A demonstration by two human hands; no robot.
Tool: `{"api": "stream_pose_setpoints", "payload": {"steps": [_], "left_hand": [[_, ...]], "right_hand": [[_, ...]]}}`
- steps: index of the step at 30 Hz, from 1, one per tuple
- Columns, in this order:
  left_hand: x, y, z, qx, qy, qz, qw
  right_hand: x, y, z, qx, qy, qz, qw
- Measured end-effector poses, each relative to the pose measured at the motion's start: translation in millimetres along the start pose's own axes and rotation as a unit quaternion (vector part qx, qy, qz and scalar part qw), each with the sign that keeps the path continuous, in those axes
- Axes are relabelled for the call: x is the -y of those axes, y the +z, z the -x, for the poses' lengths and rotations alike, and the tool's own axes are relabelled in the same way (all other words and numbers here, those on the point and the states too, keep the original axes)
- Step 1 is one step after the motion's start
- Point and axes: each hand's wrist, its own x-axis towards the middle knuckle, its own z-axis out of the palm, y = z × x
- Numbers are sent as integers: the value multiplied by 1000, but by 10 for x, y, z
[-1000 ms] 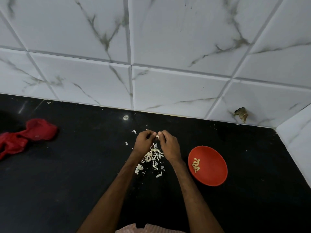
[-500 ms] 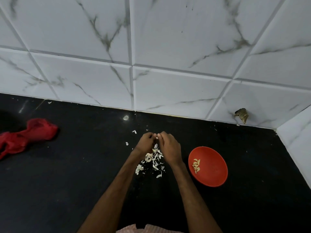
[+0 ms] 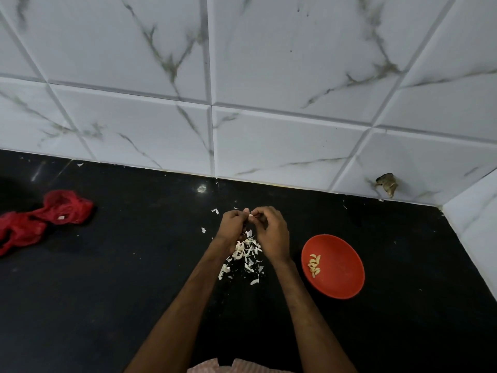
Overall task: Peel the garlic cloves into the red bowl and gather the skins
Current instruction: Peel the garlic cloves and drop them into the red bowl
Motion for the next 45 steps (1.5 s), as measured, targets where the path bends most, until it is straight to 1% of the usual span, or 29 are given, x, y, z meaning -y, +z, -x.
{"api": "stream_pose_setpoints", "payload": {"steps": [2,6,9,13,17,20,23,25,26,28,31,34,37,41,45], "left_hand": [[23,8,-6,-8,5,-17,1000],[26,3,-6,-12,3,-35,999],[33,6,15,-2,0,-35,999],[68,13,-10,-13,71,-85,994],[93,30,-53,-43,119,-157,979],[78,27,-33,-57,144,-168,973],[78,26,-10,-23,136,-117,984],[81,7,-2,-5,118,-70,991],[78,-2,4,-1,106,-46,993],[58,-6,17,5,75,15,997],[10,5,29,26,23,109,993],[-2,5,17,48,-21,154,987],[28,-1,-8,58,-28,147,987],[52,-6,-2,41,33,73,996],[72,-6,0,20,71,4,997]], "right_hand": [[-7,8,-1,-1,2,14,1000],[4,-2,-3,-17,0,-6,1000],[13,-14,-13,-10,27,-10,1000],[41,-32,-63,-4,114,-45,992],[86,-56,-72,16,155,-8,988],[104,-51,-96,35,183,-34,982],[110,-57,-124,47,206,-52,976],[99,-45,-136,51,202,-47,977],[99,-38,-139,45,198,-63,977],[107,-29,-139,20,197,-129,972],[90,-21,-114,2,215,-201,956],[74,6,-98,5,203,-200,958],[106,-2,-109,22,179,-192,965],[125,-36,-129,47,182,-195,962],[84,1,-128,25,212,-207,955]]}}
